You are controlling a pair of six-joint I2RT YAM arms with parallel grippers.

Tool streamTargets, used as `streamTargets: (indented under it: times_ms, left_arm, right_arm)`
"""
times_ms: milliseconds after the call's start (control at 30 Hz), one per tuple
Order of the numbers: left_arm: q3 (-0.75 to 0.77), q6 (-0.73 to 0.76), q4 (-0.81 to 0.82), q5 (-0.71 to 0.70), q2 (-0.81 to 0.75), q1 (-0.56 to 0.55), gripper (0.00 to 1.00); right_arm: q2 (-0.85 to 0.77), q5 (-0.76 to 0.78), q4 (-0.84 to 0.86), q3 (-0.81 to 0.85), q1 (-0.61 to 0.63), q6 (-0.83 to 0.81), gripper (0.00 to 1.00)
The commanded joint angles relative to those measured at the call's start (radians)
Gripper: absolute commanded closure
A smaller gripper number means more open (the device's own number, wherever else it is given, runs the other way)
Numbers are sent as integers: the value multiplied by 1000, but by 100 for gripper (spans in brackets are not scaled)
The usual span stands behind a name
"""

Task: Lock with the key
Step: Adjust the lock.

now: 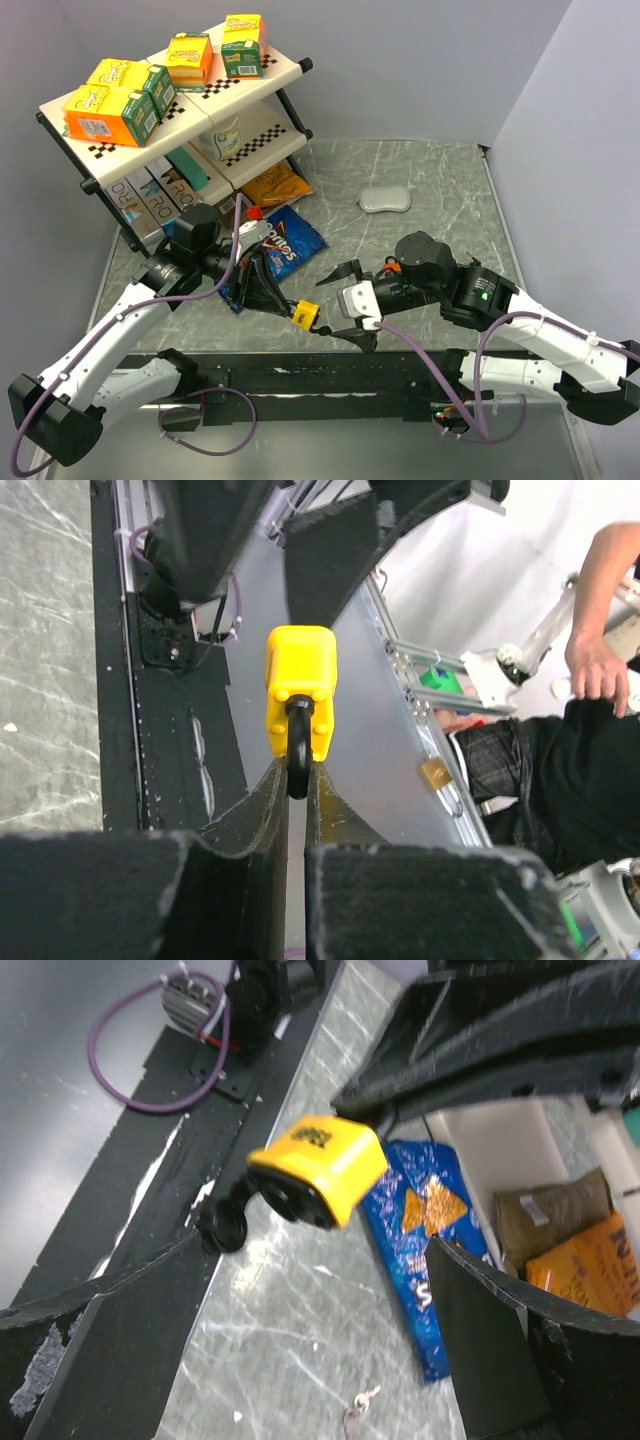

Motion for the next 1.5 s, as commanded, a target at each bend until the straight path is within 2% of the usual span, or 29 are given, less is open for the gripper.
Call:
streamTargets:
  times_ms: [0,100,300,467,800,1167,1300,1467]
  left_arm:
    - [-47,-196,261,5,-64,4,99]
    - [-75,-257,309,-4,-78,2,99]
    - [-75,-265,341,10,-75,2,99]
    - [-49,-176,227,25,-65,2,99]
    - [-61,-221,277,42,-43,2,99]
    - [-51,-199,255,40,-31,2,99]
    - [-52,-198,257,33,-29,0,99]
    - [-57,-193,251,26,-29,-4,99]
  right_arm:
    - [-8,-24,43,50,36,6,1]
    - [-5,-14,52,45,50,-6,1]
    - [-6,28,80,27,65,-32,5]
    - [-43,42,50,-10,70,-106,1]
    - [-63,132,171,-68,107,-128,7]
    - [-63,163,249,-87,128,-122,23]
    - [-56,158,253,-85,130,-108,35]
    - [-40,158,252,-79,133,-106,43]
